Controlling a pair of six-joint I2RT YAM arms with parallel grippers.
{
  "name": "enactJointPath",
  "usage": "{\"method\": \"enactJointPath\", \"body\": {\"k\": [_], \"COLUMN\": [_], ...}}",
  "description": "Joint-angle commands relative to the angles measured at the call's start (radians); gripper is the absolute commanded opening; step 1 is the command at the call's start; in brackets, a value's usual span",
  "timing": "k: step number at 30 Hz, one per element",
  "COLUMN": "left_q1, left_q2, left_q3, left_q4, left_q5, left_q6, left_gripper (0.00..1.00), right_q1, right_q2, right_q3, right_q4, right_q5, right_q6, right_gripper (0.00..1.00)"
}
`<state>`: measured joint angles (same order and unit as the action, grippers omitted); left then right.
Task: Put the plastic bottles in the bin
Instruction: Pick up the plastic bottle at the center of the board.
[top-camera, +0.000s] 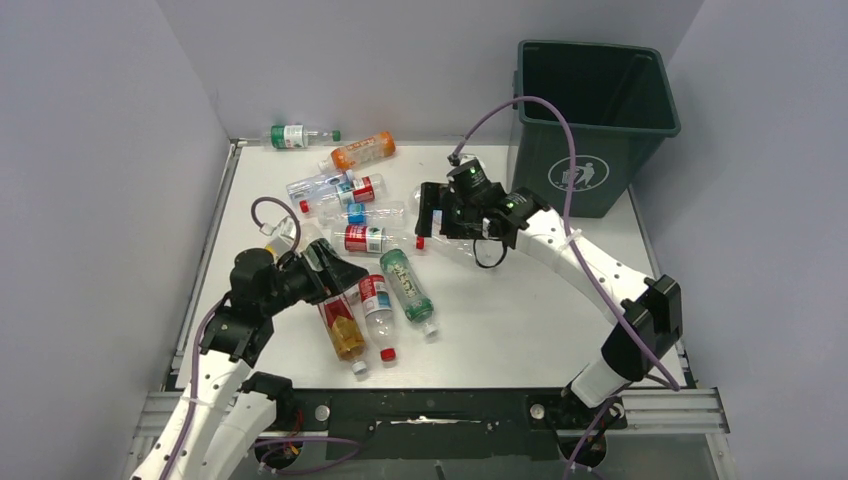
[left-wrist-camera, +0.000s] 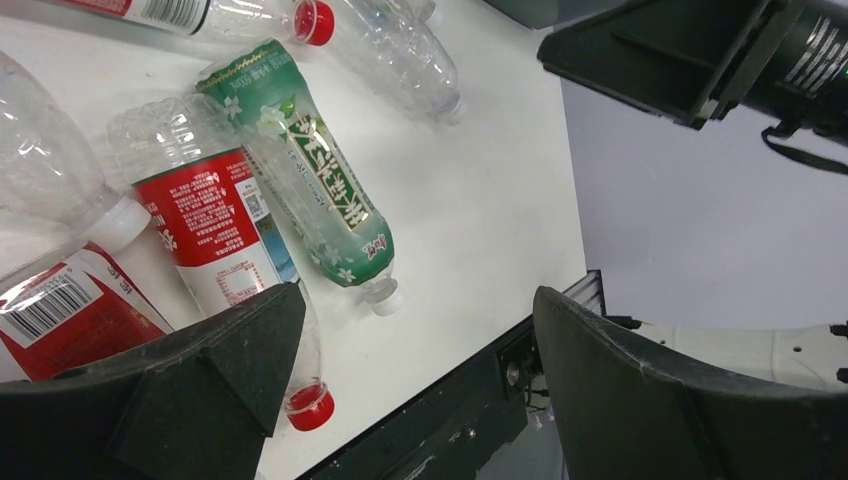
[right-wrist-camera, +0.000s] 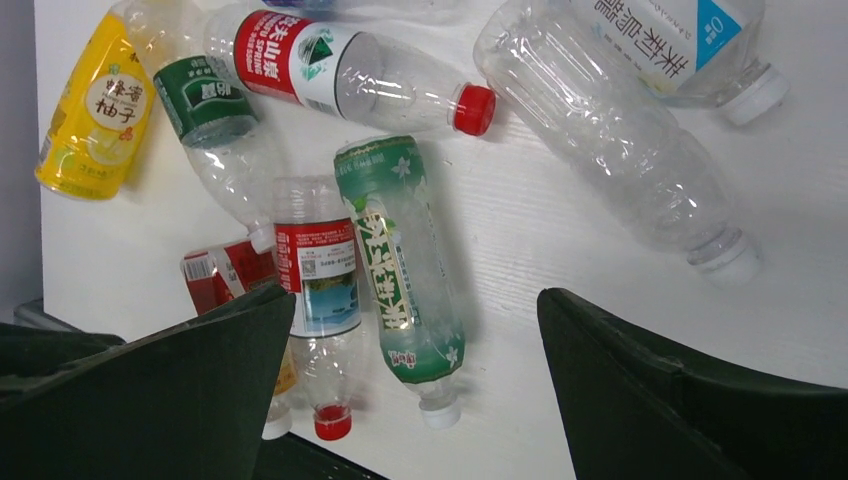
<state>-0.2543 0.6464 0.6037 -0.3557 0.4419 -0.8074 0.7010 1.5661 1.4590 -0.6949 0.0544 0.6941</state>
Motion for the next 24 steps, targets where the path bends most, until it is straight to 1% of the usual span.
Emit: {"method": "enactJointPath", "body": {"k": [1, 6, 13, 17, 18, 21, 22, 24], "left_q1": [0.003, 0.006, 0.007, 0.008, 0.009, 0.009, 0.009, 0.009], "left_q2": [0.04, 0.083, 0.053, 0.043, 0.044, 0.059, 0.057, 0.041], "left_q3": [-0.006, 0.009, -0.009, 0.041, 0.049, 0.136, 0.15, 0.16], "left_q4": [0.056, 0.019, -0.036, -0.106, -0.122, -0.204, -0.22, -0.232], "left_q5": [0.085, 0.103, 0.095, 0.064, 0.052, -0.018, -0.035, -0.057], "left_q6": [0.019, 0.071, 0.061, 0.071, 0.08, 0.109, 0.112, 0.095], "left_gripper": [0.86, 0.86, 0.86, 0.86, 0.86, 0.86, 0.87, 0.88], "right_q1": [-0.001, 0.01, 0.022, 0.076, 0.089, 0.106, 0.109, 0.118], "right_q2": [0.06, 0.102, 0.069, 0.036, 0.021, -0.038, -0.062, -0.103], "right_q3": [0.145, 0.213, 0.162, 0.159, 0.14, 0.065, 0.034, -0.025], "right_q4": [-0.022, -0.063, -0.092, -0.151, -0.164, -0.162, -0.149, -0.131], "right_q5": [0.052, 0.065, 0.064, 0.151, 0.184, 0.241, 0.253, 0.275], "right_q6": [0.043, 0.038, 0.037, 0.009, 0.003, -0.004, -0.004, 0.004], "right_gripper": [0.98, 0.98, 0.99, 0.99, 0.99, 0.99, 1.0, 0.98]}}
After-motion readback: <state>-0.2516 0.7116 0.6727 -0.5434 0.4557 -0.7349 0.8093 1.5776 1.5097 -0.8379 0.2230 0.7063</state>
